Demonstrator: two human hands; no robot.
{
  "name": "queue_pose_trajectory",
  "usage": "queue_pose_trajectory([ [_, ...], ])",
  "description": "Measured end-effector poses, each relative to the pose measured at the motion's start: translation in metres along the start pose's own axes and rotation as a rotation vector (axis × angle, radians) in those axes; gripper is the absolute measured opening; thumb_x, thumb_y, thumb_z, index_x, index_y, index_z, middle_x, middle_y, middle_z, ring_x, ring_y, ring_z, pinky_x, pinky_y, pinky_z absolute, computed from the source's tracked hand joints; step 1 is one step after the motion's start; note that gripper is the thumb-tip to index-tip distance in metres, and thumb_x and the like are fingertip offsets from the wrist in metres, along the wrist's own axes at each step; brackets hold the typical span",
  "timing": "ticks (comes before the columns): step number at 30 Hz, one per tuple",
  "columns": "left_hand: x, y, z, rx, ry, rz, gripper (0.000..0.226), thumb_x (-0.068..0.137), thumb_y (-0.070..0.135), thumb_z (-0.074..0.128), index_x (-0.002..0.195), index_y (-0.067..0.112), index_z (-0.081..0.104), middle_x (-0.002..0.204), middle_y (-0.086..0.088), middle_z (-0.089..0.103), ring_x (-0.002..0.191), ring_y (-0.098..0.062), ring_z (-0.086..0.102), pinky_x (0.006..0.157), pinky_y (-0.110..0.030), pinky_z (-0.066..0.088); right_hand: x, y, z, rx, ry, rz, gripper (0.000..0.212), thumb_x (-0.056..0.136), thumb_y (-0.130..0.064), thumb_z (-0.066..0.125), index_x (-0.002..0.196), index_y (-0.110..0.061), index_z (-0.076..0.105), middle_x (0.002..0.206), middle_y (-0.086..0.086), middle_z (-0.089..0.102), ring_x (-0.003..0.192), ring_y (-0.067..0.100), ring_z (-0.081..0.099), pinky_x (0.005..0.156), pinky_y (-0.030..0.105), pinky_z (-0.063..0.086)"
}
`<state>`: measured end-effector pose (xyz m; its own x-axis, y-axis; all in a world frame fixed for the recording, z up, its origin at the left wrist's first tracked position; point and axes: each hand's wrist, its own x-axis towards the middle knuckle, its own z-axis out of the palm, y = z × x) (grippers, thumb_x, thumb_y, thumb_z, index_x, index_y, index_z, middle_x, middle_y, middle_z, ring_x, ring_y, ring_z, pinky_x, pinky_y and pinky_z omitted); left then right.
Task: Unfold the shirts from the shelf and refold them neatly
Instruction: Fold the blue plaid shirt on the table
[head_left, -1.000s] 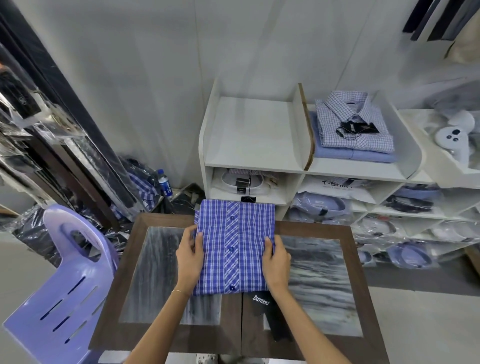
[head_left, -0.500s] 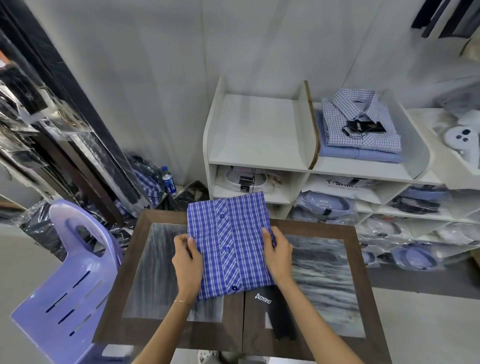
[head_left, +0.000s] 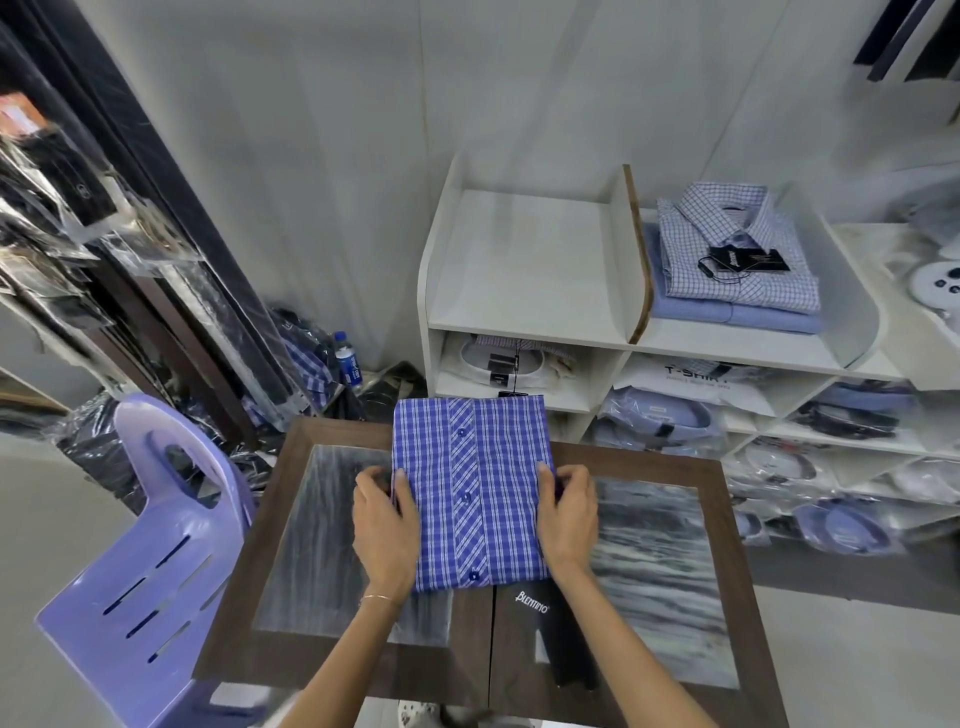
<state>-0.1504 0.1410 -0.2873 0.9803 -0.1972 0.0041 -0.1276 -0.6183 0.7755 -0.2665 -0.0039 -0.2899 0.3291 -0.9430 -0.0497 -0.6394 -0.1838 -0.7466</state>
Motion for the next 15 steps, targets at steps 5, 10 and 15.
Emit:
queue_pose_trajectory([
  [5,0.007,-0.001,0.005,0.222,-0.113,0.052,0.023,0.101,0.028,0.038,0.114,0.009,0.042,0.093,-0.014,0.063,0.081,-0.030,0.061,0.060,-0.035,0.040,0.004,-0.002,-0.008,-0.163,-0.156,0.038,0.040,0.093,-0.055,0.044,0.099,-0.015,0.046,0.073,-0.005,0.056,0.063,0.014,0.056,0.046,0.025,0.035],
  [10,0.019,0.006,-0.004,0.300,-0.076,0.068,0.040,0.088,-0.001,0.051,0.127,0.003,0.043,0.112,-0.022,0.050,0.101,-0.036,0.052,0.070,-0.041,0.044,0.012,0.007,-0.008,-0.176,-0.185,0.122,0.034,0.095,-0.044,0.050,0.096,-0.013,0.064,0.085,0.002,0.067,0.075,0.018,0.061,0.058,0.027,0.043],
  [15,0.046,0.049,-0.007,0.233,-0.067,0.434,0.037,0.087,-0.004,0.055,0.123,0.004,0.055,0.115,-0.016,0.053,0.103,-0.030,0.052,0.085,-0.042,0.048,0.015,0.014,-0.039,0.114,-0.299,0.136,0.030,0.094,-0.039,0.055,0.082,-0.014,0.068,0.076,-0.001,0.069,0.069,0.012,0.062,0.063,0.026,0.049],
])
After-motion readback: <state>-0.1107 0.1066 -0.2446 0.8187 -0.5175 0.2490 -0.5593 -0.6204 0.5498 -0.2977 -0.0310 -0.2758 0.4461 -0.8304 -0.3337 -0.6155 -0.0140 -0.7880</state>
